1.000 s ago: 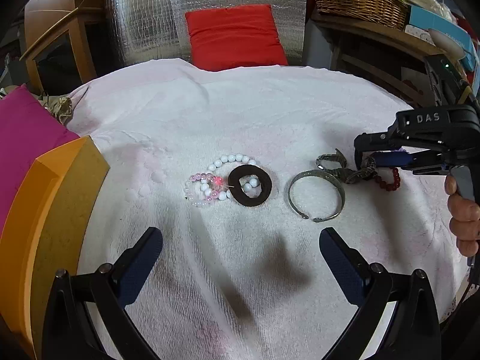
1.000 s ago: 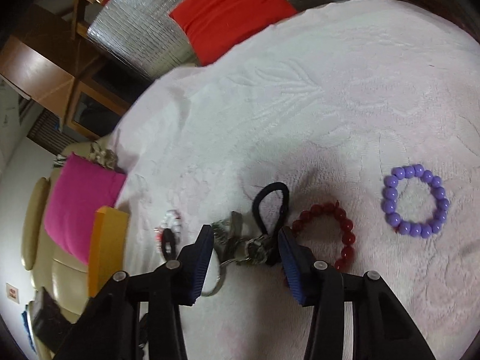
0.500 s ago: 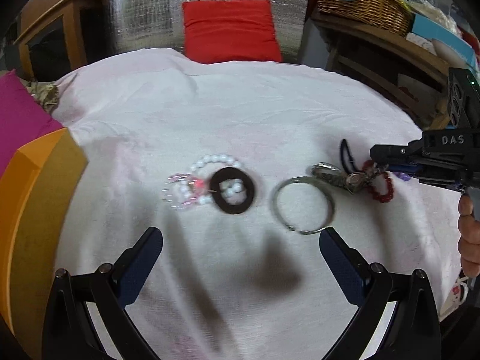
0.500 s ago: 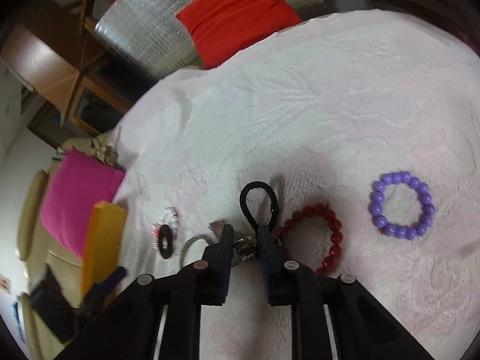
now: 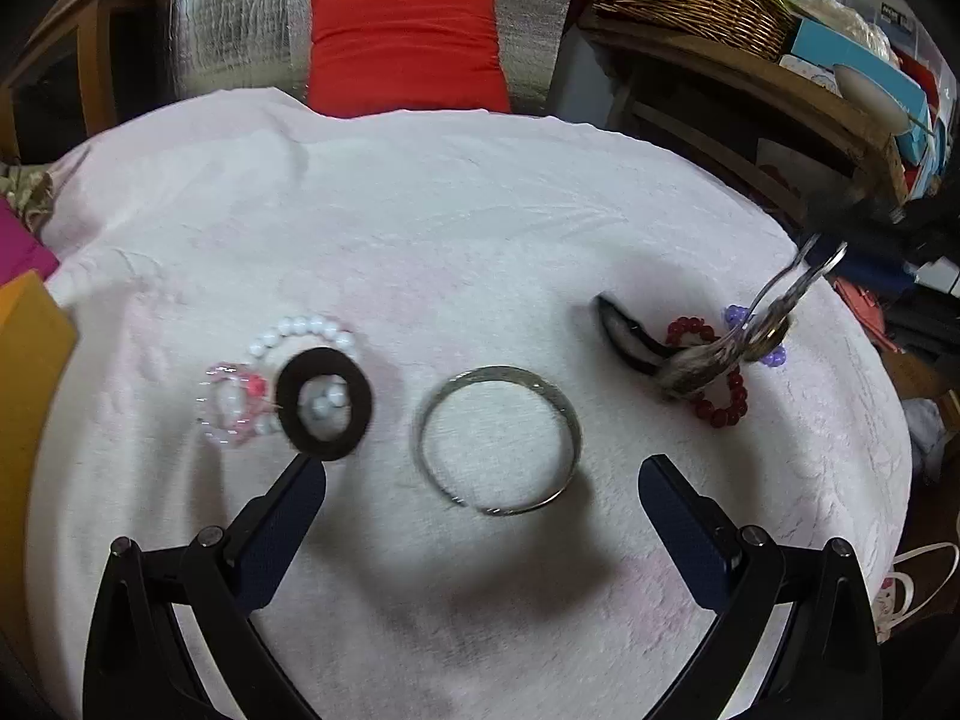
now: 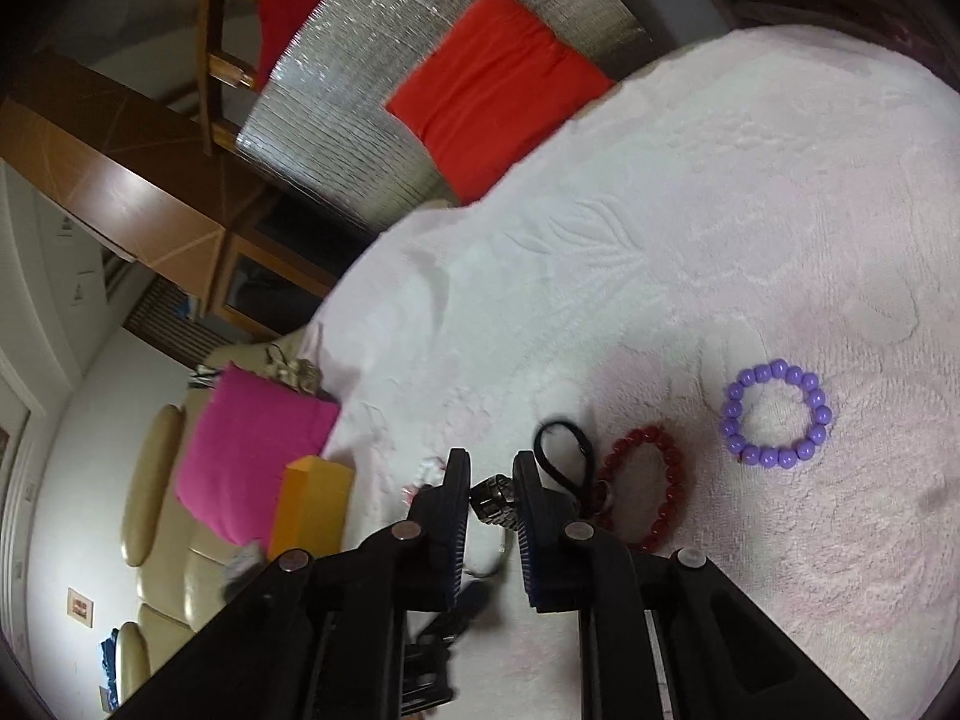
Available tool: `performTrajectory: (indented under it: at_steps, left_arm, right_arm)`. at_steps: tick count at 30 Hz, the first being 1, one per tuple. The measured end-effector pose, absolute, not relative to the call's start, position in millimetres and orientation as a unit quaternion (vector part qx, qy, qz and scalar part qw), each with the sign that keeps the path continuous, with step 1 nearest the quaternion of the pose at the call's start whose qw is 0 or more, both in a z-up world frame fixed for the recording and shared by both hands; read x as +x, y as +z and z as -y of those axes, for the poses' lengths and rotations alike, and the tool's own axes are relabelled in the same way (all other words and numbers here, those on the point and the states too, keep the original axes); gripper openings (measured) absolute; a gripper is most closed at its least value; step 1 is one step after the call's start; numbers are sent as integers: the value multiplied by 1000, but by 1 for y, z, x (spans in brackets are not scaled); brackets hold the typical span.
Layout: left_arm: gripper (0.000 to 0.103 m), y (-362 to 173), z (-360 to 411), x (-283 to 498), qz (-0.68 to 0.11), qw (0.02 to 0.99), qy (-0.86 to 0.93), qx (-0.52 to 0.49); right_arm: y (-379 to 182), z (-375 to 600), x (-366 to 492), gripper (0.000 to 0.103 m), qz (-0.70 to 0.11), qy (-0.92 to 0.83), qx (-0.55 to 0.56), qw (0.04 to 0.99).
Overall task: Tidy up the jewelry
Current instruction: 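Close the right tool on the silver watch and lift it, then grasp the silver bangle with the left tool while the right tool holds the watch, then carry bangle and watch into the orange box and open both tools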
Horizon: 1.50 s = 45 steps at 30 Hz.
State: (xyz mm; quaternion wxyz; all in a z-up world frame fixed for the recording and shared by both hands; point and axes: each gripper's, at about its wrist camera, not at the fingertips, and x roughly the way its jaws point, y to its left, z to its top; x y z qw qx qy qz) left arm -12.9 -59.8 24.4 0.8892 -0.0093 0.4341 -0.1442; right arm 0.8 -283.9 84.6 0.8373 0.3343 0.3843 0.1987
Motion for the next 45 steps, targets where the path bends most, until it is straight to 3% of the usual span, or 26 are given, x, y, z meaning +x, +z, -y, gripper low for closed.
performTrajectory:
  at_steps: [2, 8, 9, 28, 45]
  left_arm:
    - [101, 23, 63, -12, -435, 888, -151, -13]
    - [69, 16, 73, -12, -435, 885, -164, 5]
    - [59, 16, 73, -12, -433, 886, -165, 6]
    - [58, 58, 20, -62, -411, 896, -170, -9]
    - [58, 112, -105, -120, -337, 937, -75, -56]
  right_arm:
    - [93, 287, -5, 16, -368, 205, 339, 841]
    - [109, 297, -18, 16, -337, 208, 350, 849]
    - [109, 298, -19, 16, -337, 206, 350, 849]
    - [121, 246, -20, 16, -334, 241, 325, 851]
    - [152, 78, -20, 16, -326, 361, 286, 825]
